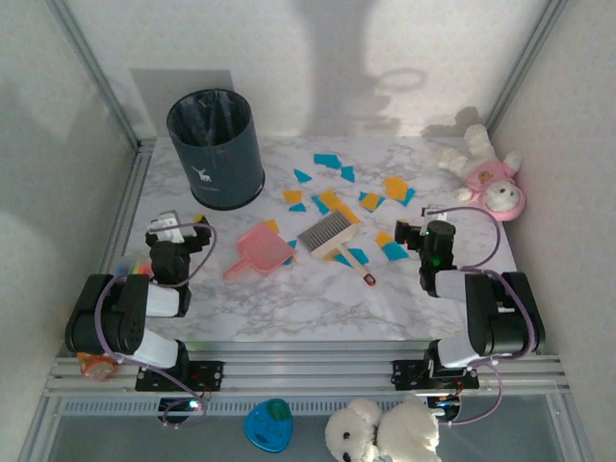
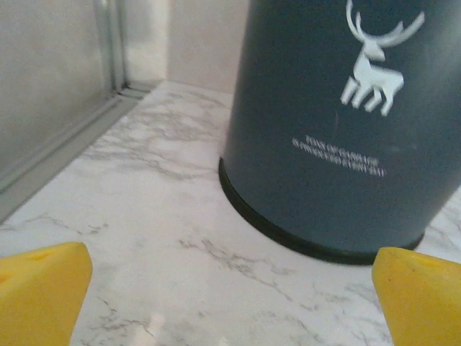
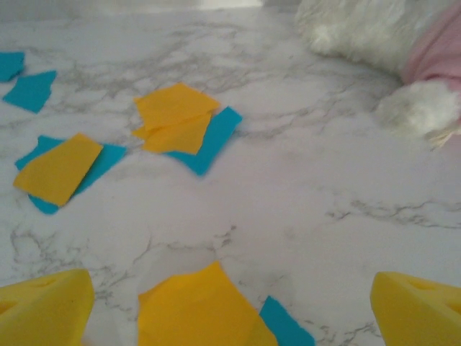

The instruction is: Sweep away the paper scraps from the table

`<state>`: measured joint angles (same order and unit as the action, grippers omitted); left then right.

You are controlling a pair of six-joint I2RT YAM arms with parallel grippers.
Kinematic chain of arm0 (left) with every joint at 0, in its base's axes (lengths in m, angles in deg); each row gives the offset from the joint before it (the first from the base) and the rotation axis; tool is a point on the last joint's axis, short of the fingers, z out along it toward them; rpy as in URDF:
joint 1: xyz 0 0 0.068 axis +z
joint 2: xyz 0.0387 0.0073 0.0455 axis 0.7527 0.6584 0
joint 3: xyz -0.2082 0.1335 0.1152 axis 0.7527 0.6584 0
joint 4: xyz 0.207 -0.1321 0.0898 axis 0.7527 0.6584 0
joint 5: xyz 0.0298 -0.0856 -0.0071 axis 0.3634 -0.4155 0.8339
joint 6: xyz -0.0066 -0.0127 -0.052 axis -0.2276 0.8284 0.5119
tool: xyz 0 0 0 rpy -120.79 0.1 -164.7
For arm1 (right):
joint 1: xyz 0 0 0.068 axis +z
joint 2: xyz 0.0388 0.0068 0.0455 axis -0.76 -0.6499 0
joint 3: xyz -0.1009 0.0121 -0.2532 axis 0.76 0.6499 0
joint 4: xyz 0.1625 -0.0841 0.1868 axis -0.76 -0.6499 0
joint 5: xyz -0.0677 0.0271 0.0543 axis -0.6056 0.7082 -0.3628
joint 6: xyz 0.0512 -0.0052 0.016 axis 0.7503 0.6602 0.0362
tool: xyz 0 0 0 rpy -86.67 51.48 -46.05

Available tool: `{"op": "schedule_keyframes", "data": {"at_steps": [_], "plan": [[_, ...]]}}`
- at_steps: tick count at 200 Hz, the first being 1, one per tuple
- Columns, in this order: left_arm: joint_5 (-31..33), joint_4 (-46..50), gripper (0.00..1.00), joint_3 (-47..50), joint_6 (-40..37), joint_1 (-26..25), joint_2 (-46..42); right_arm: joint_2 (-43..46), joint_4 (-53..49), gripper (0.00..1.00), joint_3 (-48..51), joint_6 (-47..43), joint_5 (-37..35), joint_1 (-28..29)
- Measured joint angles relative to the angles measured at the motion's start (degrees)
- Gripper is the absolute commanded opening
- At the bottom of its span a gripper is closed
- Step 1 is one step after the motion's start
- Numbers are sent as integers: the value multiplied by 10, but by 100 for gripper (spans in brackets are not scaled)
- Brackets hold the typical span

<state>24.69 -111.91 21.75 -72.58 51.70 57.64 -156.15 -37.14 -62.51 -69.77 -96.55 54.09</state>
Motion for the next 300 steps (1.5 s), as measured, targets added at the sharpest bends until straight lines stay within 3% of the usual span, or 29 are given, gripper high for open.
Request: {"op": "schedule_keyframes", "data": {"at_steps": [38,70,112,156,195,300], "plan": [[76,130,100,-19,52,0,-132,59,-170,99,-88,28,5,-2],[97,295,100,-73,124,0,-229,113,-310,99,-148,58,80,-2],[50,472,100,-106,194,0,-309,149,-460,93,-179,77,186,20],[-19,615,100,-151,226,-2,-337,133,-585,76,-211,80,210,106],[-58,661,100,-173,232,-6,-339,77,-668,61,-243,66,195,166],[-97,686,100,-188,232,-17,-305,-59,-760,49,-296,46,143,228]]}}
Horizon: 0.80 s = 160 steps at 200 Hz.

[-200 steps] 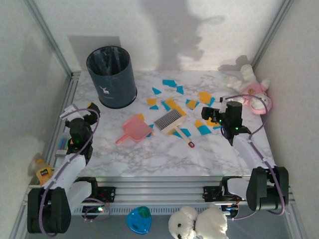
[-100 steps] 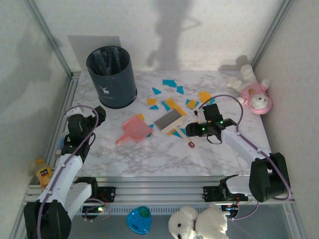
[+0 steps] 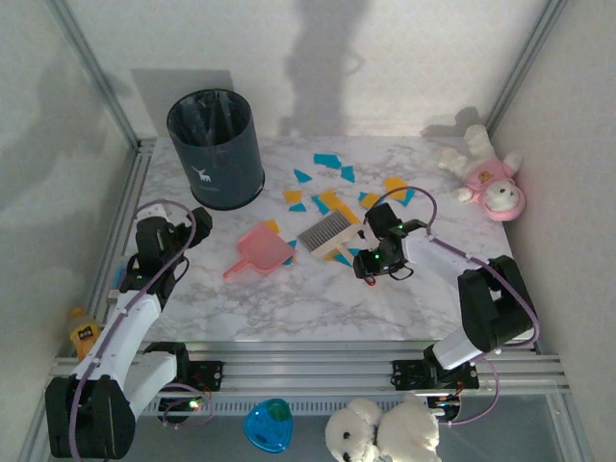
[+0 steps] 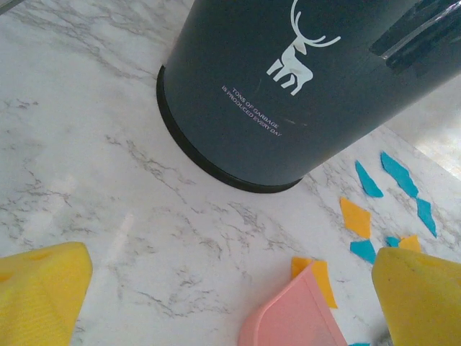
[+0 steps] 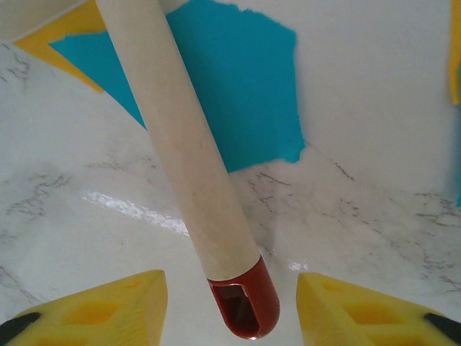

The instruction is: Sweep away the paper scraps from the table

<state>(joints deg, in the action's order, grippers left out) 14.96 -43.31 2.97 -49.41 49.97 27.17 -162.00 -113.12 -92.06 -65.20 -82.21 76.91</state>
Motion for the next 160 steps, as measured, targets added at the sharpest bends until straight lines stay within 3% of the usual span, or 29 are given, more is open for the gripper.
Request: {"op": "schedule_keyframes", "data": {"at_steps": [109,160], "plan": [[-8,5,100,-7,-9,-4,11,-78,-28,40,-32,-20,-24,24],[-8,5,100,-7,-11,-7,11,-83,-34,30,-39,-33,-30,29]]}}
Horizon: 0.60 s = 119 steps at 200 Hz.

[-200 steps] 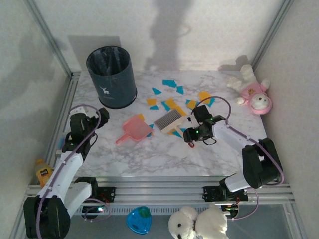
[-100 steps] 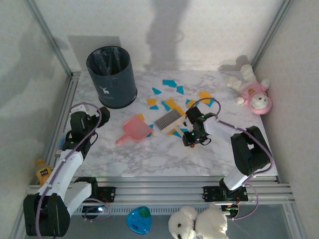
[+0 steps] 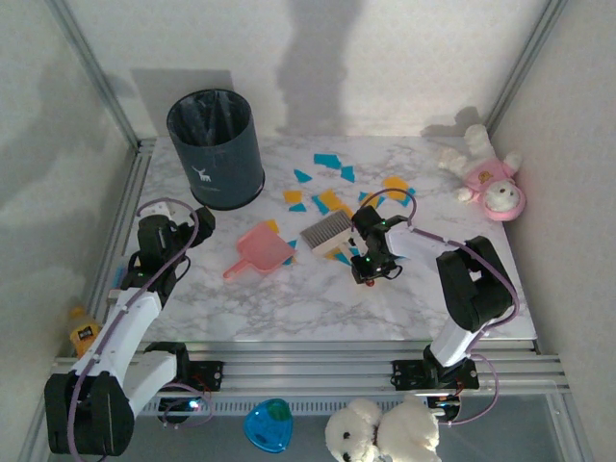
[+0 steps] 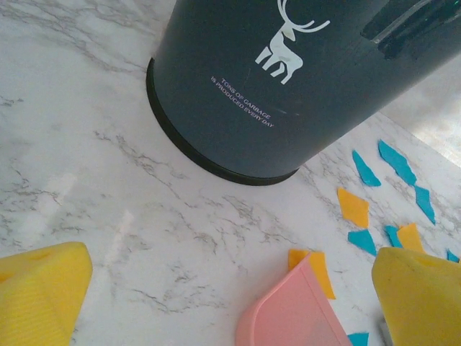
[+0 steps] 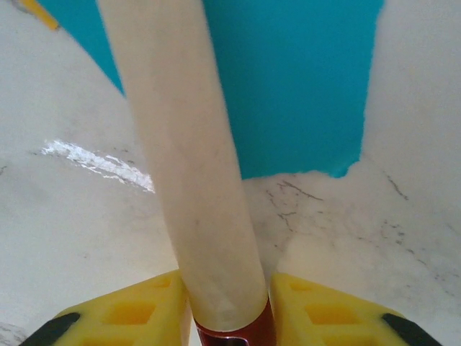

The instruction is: Sweep away the paper scraps from the table

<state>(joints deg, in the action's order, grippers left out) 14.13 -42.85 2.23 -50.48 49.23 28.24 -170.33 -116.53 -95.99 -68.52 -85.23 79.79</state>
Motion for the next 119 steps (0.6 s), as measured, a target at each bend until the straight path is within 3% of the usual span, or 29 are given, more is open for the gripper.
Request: {"op": "schedule_keyframes", "data": {"at_steps": [67,119], "plan": [[-1,-1,100,-1,-17,-23,-1,13,-4,25,0,-9,1,1],[12,-70,100,10,-110,-122,-22,55,-22,19,-17,-14,24,4]]}}
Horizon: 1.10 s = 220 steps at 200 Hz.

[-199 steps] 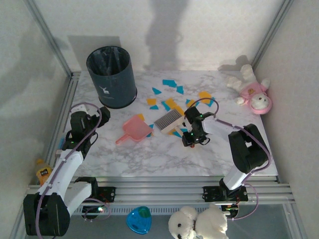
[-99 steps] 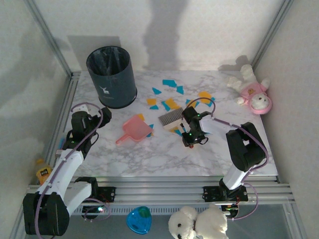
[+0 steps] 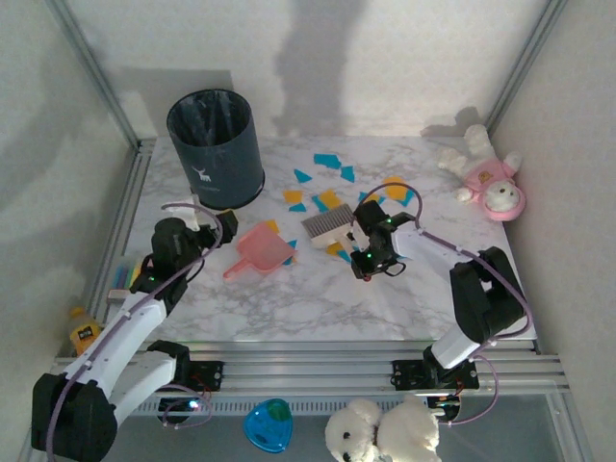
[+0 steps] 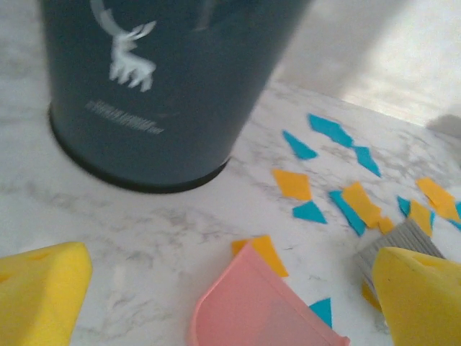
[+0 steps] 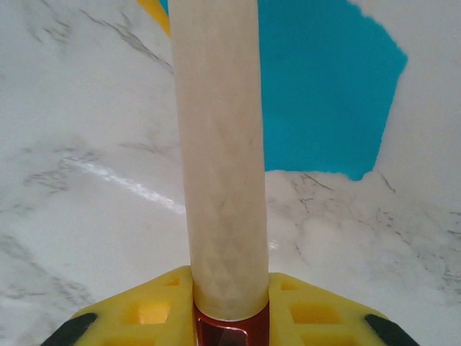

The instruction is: Sweep away the paper scraps from the table

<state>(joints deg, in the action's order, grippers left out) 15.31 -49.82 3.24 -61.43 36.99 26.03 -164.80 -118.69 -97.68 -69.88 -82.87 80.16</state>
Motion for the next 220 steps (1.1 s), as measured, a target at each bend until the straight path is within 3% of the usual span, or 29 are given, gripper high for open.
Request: {"op": "schedule_keyframes", "data": {"at_steps": [46,90,127,167,220], "plan": [[-17,-44,100,7,-172,-99,36,31,-24,20,-31,-3,18,0],[-59,-39,99,7,-416,-196,74,40,-53,20,-55,-7,40,-1],[-54,-68,99,7,-556,-244,108,40,-76,20,-72,-9,61,-1],[-2,-83,100,-12,-658,-280,199,39,-97,20,-91,-13,96,-1],[75,-191,96,-12,-747,-305,266,37,-122,21,-105,-22,124,-1]]}}
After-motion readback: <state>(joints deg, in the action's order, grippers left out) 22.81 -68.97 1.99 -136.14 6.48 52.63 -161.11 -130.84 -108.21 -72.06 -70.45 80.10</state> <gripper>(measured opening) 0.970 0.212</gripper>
